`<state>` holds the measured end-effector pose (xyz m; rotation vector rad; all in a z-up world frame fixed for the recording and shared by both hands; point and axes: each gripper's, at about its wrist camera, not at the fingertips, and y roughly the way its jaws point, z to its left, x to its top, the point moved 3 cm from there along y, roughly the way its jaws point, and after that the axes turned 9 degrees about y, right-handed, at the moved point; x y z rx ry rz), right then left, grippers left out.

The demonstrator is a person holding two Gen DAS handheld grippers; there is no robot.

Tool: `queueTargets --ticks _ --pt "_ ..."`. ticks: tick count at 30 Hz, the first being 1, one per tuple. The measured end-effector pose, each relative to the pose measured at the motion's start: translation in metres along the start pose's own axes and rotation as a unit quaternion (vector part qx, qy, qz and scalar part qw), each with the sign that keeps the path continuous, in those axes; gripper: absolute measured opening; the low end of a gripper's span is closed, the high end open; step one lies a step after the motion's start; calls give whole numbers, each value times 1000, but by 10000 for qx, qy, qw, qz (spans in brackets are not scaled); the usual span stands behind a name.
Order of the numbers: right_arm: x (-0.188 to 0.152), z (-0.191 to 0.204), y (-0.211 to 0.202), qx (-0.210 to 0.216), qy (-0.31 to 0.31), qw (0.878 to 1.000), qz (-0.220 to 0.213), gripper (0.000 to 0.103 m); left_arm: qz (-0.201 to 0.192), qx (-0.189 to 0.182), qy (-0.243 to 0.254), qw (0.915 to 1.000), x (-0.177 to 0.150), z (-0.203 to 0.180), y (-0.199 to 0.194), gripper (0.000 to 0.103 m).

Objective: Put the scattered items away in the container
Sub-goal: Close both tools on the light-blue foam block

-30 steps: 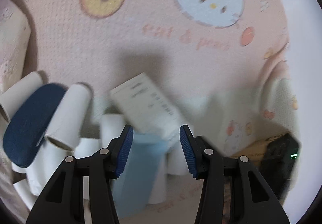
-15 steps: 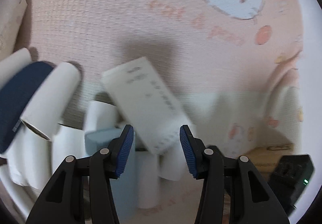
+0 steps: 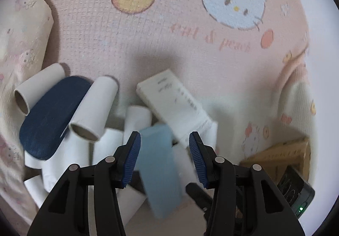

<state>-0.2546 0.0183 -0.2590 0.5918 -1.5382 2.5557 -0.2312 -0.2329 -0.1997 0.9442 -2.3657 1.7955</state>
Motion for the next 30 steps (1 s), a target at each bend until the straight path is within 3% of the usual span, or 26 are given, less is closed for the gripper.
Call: queueTargets --ticks 5,13,14,15,23,26,27,28,30 --pt "-17 14 14 -33 -287 9994 193 56 388 3 61 9992 -25 7 14 52" --pt "-25 14 33 91 -54 9992 373 56 488 -277 -429 9975 -45 22 35 52" --pt "-27 13 36 59 -71 9992 382 56 466 -301 -475 9973 -47 25 34 49" --pt "-28 12 35 76 -109 9994 318 56 444 -325 -535 9971 -49 26 35 35" --pt "-42 0 18 348 365 9979 416 43 180 -97 -164 9997 -69 12 16 32" --pt "-58 -2 4 473 491 9967 434 43 183 -319 -198 9991 -79 6 8 19" --pt "-64 -3 -1 576 575 9957 438 43 238 -520 -209 9981 -84 3 7 7" --pt "-68 -5 -3 686 667 9943 467 41 380 -799 -245 9958 -91 -3 8 7" --pt "-75 -8 -9 840 839 9921 413 41 459 -811 -115 9956 -97 -11 13 7"
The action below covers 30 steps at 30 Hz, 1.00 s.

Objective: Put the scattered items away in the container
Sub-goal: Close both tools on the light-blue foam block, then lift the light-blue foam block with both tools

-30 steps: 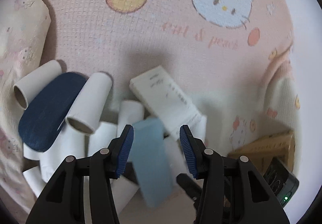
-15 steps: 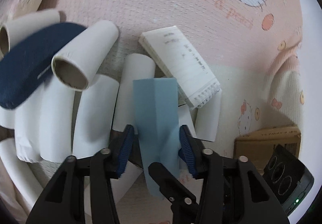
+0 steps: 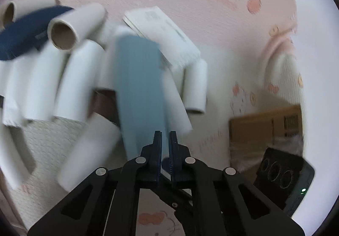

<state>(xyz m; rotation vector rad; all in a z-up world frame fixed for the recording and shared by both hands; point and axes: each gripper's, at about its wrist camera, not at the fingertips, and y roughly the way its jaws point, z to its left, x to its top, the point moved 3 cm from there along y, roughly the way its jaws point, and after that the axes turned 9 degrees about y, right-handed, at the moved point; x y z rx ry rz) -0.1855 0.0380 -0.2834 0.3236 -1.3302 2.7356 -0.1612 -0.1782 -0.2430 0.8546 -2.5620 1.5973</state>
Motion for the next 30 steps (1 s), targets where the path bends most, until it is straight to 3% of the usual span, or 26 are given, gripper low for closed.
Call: queueTargets --ticks 3,6,10,12,13,16,24,29,30 --pt "-1 -4 -8 -250 48 9992 -310 41 66 443 98 9989 -3 -3 6 7" --pt "-1 -8 -20 -520 -62 9977 -426 41 -267 157 -124 9994 -6 0 -11 7" --pt "0 -4 -31 -819 -407 9939 -614 41 -294 301 -289 9987 -14 15 -18 8" --pt "2 -8 -32 -757 -373 9947 -580 41 -201 172 -482 9985 -19 23 -13 12" --pt "3 -11 -31 -695 -303 9955 -574 41 -158 61 -586 9981 -22 27 -9 19" --pt "7 -23 -25 -274 139 9985 -463 9 -210 -136 -792 9965 -24 32 1 35" --pt "12 -38 -3 -496 432 9972 -364 9 -392 -46 -690 9968 -12 30 13 45" --pt "20 -41 8 -448 554 9967 -398 9 -435 49 -522 9977 -11 28 17 44" --pt "22 -42 9 -425 574 9966 -408 9 -450 98 -521 9976 -12 28 18 40"
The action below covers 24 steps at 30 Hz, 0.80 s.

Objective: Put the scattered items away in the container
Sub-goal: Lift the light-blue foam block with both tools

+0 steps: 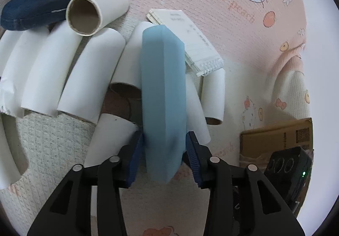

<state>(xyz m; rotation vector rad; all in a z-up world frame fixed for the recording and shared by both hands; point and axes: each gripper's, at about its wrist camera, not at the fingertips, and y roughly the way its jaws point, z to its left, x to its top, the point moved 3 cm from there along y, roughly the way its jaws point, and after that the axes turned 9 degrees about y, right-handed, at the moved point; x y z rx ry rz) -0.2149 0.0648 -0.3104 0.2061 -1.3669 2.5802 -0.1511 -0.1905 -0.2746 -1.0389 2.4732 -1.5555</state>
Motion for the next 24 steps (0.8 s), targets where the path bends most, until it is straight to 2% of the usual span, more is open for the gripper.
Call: queueTargets --ticks 1,2,5,10,11,12,13,14,15,16,18,19,20,22,23,24 --pt "1 -1 1 43 36 10000 -12 9 -16 98 50 9999 0 0 0 34" --pt "3 -1 2 100 95 9999 -10 9 -22 171 92 9998 0 0 -1 33" --pt "5 -5 3 260 256 9993 55 9 -64 77 70 9999 -2 2 -3 32" --pt "-3 1 0 219 202 9995 103 9 -17 -88 17 10000 -9 0 -13 28" --pt "-7 3 -2 342 225 9991 141 9 -3 -87 43 10000 -12 -3 -15 27" --pt "-10 4 -6 447 259 9986 142 9 3 -113 65 9999 -16 -6 -19 23" --pt "-14 7 -10 640 316 9973 180 9 -12 -181 67 9998 -22 -9 -23 10" --pt "-18 11 -14 736 331 9965 201 9 31 -403 37 9992 -28 -12 -24 0" --pt "-24 17 -15 635 231 9974 259 9 101 -624 -55 9980 -35 -17 -25 0" --pt "-29 21 -13 379 63 9987 328 9 71 -505 -50 9987 -38 -19 -27 0" --pt "-41 27 -12 195 -296 9983 456 9 -155 -106 308 9993 -38 -25 -32 0" --pt "-46 28 -14 -68 -477 9982 350 9 -315 264 424 9983 -35 -24 -36 0" --pt "-48 27 -18 -364 -632 9972 184 9 -357 396 452 9976 -31 -22 -38 0" --pt "-51 26 -28 -505 -867 9950 15 9 -232 92 433 9988 -24 -16 -43 0" --pt "-50 24 -32 -537 -909 9944 -30 9 -175 25 421 9990 -24 -14 -43 4" --pt "-49 23 -37 -569 -918 9941 -133 9 -122 -41 424 9990 -22 -13 -43 17"
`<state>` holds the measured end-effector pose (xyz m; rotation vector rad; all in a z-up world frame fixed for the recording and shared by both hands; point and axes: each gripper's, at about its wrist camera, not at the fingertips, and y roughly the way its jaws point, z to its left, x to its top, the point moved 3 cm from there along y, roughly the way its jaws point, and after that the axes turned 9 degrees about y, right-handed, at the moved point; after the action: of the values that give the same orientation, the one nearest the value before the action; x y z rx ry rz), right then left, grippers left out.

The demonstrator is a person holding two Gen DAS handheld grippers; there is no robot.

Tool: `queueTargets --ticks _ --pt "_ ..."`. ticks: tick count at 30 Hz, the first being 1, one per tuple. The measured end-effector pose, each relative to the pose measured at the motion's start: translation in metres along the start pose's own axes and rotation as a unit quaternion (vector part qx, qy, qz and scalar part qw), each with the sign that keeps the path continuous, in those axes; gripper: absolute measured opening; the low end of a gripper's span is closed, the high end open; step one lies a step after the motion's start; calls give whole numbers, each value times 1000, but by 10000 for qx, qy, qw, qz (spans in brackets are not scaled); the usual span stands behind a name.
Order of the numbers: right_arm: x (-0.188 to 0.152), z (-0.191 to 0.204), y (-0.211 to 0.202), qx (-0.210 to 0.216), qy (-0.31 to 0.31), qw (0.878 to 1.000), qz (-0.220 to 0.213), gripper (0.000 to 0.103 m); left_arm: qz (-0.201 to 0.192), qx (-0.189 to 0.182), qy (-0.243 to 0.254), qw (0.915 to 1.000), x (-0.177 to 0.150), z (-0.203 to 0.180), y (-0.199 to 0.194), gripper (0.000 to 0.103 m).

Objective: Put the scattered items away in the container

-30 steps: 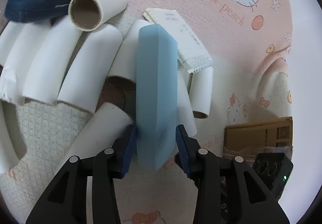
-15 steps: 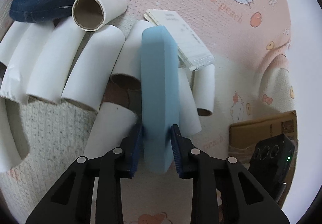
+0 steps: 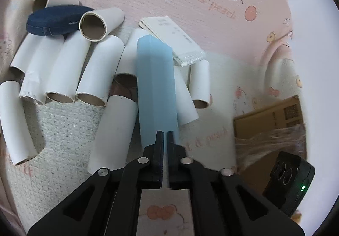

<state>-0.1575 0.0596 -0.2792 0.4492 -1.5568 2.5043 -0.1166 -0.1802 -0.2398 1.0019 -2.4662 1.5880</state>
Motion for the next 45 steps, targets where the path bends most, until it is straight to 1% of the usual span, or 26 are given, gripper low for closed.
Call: queueTargets --ticks 1,2,3,4,5,7,9,10,15,20,21,23,25,28,29,31,33,36,39,43,44,45 --pt "1 -2 -3 -73 23 9999 -117 10 27 -80 12 10000 1 2 0 41" --pt "2 -5 -4 -160 46 9997 -168 17 53 -128 27 9999 1 3 1 51" --pt "2 -5 -3 -295 5 9994 -155 26 91 -194 39 9998 1 4 4 55" --pt "1 -5 -1 -423 -81 9990 -122 51 155 -304 2 9994 -1 5 7 55" --pt "-1 -4 1 -509 -208 9984 -128 63 230 -373 -77 9990 -3 7 11 55" --pt "-7 0 6 -434 -390 9982 -129 63 394 -479 -354 9974 -7 15 24 55" --pt "-11 -1 15 -468 -372 9982 -79 63 405 -503 -483 9967 -11 20 31 55" --pt "-12 -2 20 -510 -398 9979 -34 63 368 -643 -538 9958 -11 20 35 55" --pt "-7 3 35 -602 -741 9954 -79 63 382 -580 -446 9966 -8 16 41 55" --pt "4 9 49 -684 -1060 9919 -145 63 275 -615 -507 9964 -2 17 43 55" --pt "6 10 50 -670 -1134 9911 -185 63 260 -645 -540 9961 0 19 43 55" --pt "10 10 52 -547 -1175 9913 -219 63 222 -628 -592 9960 3 20 44 51" --pt "16 8 54 -366 -1103 9929 -261 63 298 -491 -594 9966 3 23 49 33" --pt "26 5 56 -91 -973 9950 -207 63 230 -525 -601 9965 3 26 46 32" --pt "28 5 56 -25 -968 9951 -187 59 213 -533 -598 9966 3 26 45 32" --pt "31 1 54 103 -915 9957 -139 58 238 -590 -632 9960 2 25 44 31" --pt "32 -1 50 197 -771 9968 -112 58 217 -584 -585 9963 -1 23 42 31" --pt "29 0 43 210 -615 9978 -93 58 138 -505 -496 9974 -8 16 36 31" --pt "23 1 32 249 -372 9990 -87 58 58 -523 -498 9974 -17 13 26 31" --pt "10 12 20 225 -311 9993 -39 57 -58 -530 -549 9971 -35 13 9 31" --pt "-4 15 13 254 -298 9992 -17 56 -93 -509 -545 9972 -40 13 4 31" --pt "-9 18 9 319 -234 9992 27 56 -122 -478 -532 9974 -44 13 0 31"
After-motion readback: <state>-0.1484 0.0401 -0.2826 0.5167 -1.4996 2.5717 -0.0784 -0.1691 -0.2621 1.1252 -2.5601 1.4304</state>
